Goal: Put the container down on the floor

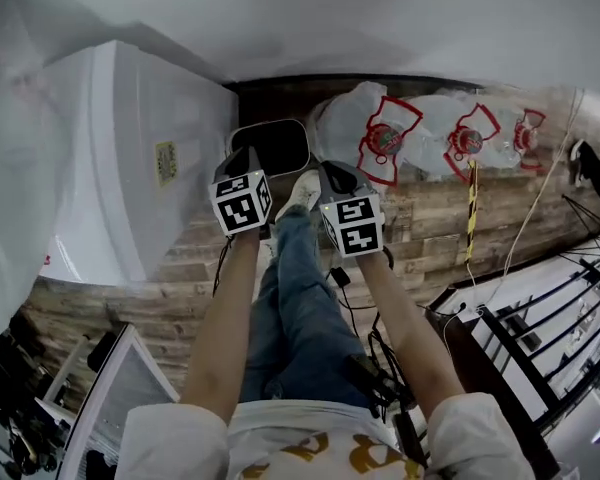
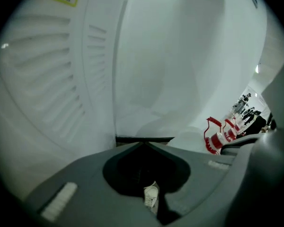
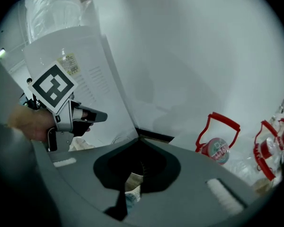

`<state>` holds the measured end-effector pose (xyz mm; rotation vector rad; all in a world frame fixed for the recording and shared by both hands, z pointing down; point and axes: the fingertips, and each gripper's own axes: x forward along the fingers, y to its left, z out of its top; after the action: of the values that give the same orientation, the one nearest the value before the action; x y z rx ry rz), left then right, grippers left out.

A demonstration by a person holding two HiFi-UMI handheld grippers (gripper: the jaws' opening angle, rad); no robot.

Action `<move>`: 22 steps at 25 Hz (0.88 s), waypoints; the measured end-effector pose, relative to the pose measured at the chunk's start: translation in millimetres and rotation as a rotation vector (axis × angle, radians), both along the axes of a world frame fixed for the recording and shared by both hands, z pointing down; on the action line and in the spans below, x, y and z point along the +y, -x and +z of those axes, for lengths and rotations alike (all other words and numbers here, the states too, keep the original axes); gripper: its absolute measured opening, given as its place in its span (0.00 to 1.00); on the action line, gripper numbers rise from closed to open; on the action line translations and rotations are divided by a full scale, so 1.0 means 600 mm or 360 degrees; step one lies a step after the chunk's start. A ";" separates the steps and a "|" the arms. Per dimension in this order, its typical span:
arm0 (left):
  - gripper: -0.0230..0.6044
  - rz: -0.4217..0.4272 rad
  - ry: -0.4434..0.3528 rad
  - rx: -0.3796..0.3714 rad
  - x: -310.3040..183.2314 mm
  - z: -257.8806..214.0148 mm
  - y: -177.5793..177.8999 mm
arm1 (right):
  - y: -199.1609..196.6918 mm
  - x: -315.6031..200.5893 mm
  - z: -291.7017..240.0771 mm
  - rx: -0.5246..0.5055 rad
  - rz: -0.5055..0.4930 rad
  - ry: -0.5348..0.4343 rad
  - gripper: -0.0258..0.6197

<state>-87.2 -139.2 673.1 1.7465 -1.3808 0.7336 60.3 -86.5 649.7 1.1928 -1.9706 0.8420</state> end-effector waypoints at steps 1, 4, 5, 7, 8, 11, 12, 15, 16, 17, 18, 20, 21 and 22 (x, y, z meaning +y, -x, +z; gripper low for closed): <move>0.04 0.0003 0.0000 0.0018 0.003 -0.014 -0.002 | -0.002 0.001 -0.013 0.0001 0.0010 -0.0010 0.08; 0.04 0.0037 -0.0012 0.0050 0.011 -0.055 -0.008 | -0.001 0.003 -0.052 0.0013 0.0025 -0.0045 0.08; 0.04 0.0062 -0.0026 0.0051 0.013 -0.070 -0.010 | 0.000 0.005 -0.064 0.0026 0.0030 -0.0053 0.08; 0.04 0.0129 -0.0066 0.0046 0.019 -0.106 -0.014 | -0.001 0.014 -0.089 0.0052 0.0048 -0.0064 0.08; 0.04 0.0159 -0.0088 0.0047 0.021 -0.126 -0.016 | -0.003 0.017 -0.102 0.0058 0.0061 -0.0072 0.08; 0.04 0.0212 -0.0146 0.0068 0.021 -0.181 -0.022 | -0.014 0.019 -0.145 0.0075 0.0101 -0.0110 0.08; 0.04 0.0225 -0.0160 0.0074 0.022 -0.198 -0.024 | -0.018 0.020 -0.161 0.0091 0.0111 -0.0127 0.08; 0.04 0.0256 -0.0197 0.0095 0.027 -0.246 -0.028 | -0.021 0.022 -0.218 0.0123 0.0121 -0.0188 0.08; 0.04 0.0262 -0.0210 0.0107 0.027 -0.263 -0.029 | -0.020 0.021 -0.235 0.0121 0.0121 -0.0207 0.08; 0.04 0.0271 -0.0223 0.0119 0.027 -0.281 -0.029 | -0.018 0.020 -0.250 0.0119 0.0121 -0.0226 0.08; 0.04 0.0283 -0.0236 0.0130 0.029 -0.298 -0.030 | -0.018 0.020 -0.264 0.0120 0.0120 -0.0245 0.08; 0.04 0.0316 -0.0257 0.0154 0.037 -0.333 -0.034 | -0.021 0.024 -0.287 0.0133 0.0121 -0.0282 0.08; 0.04 0.0334 -0.0268 0.0167 0.040 -0.350 -0.038 | -0.024 0.025 -0.299 0.0140 0.0128 -0.0298 0.08; 0.04 0.0350 -0.0281 0.0180 0.042 -0.367 -0.040 | -0.025 0.024 -0.311 0.0142 0.0138 -0.0311 0.08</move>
<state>-63.1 -114.2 452.6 2.0700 -1.2205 0.6333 75.6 -72.4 462.9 1.4123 -1.9750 0.6381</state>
